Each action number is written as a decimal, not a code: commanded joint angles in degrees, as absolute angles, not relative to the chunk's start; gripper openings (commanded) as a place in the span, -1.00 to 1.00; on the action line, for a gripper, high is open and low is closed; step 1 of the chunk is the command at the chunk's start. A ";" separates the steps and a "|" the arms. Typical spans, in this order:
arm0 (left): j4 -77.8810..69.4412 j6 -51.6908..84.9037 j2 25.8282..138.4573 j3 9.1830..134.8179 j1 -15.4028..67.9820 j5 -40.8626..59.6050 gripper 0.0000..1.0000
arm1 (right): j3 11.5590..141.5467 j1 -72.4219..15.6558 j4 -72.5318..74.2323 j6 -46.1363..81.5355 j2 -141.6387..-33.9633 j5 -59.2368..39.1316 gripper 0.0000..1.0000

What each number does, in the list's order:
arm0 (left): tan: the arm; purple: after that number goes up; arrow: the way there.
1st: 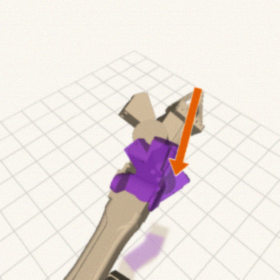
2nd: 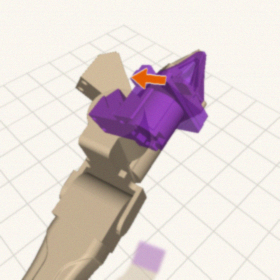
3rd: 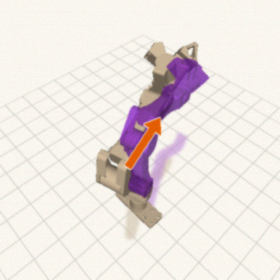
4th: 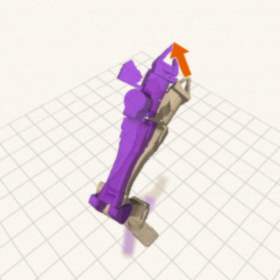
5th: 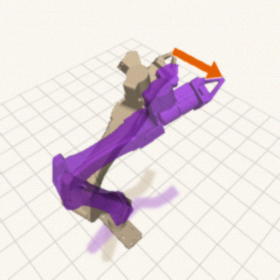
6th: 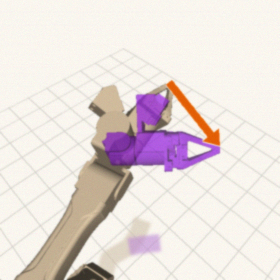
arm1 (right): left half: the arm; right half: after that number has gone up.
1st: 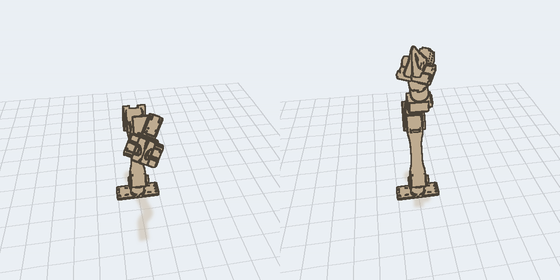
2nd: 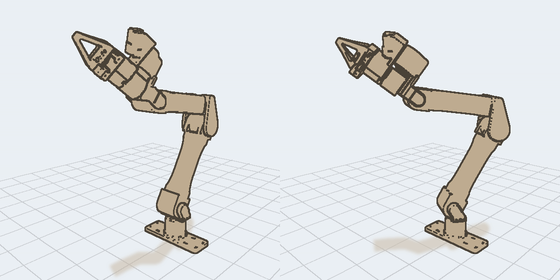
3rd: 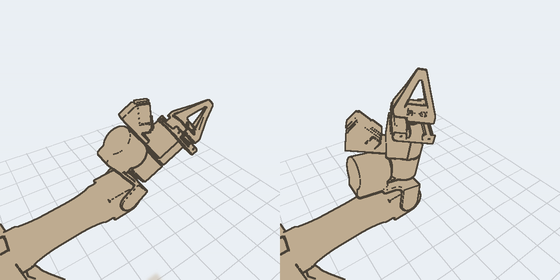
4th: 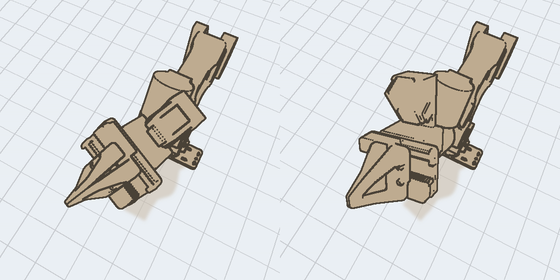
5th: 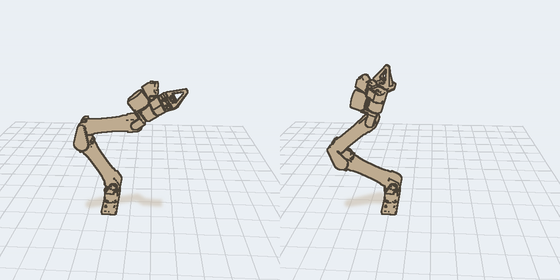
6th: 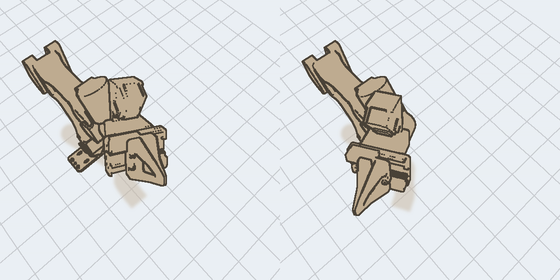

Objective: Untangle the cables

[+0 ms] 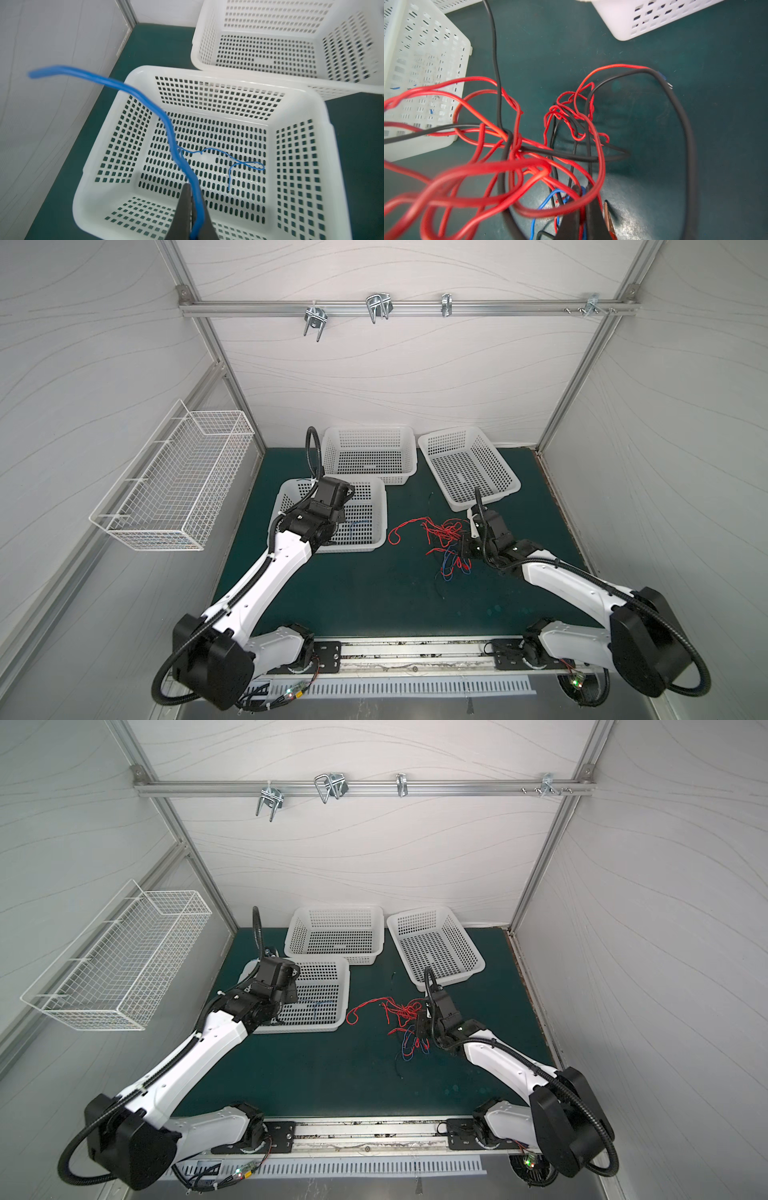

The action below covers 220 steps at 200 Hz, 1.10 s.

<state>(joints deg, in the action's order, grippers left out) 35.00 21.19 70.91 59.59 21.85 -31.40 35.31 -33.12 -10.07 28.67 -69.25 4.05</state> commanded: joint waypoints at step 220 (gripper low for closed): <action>39.13 24.76 87.15 66.30 18.19 -24.80 0.43 | 38.23 -34.86 -9.54 26.89 -72.43 3.60 -1.00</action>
<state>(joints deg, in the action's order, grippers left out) 37.63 23.94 88.88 63.55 18.44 -25.34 37.43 -34.44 -10.35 27.40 -71.77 3.95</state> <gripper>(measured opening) 0.612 0.068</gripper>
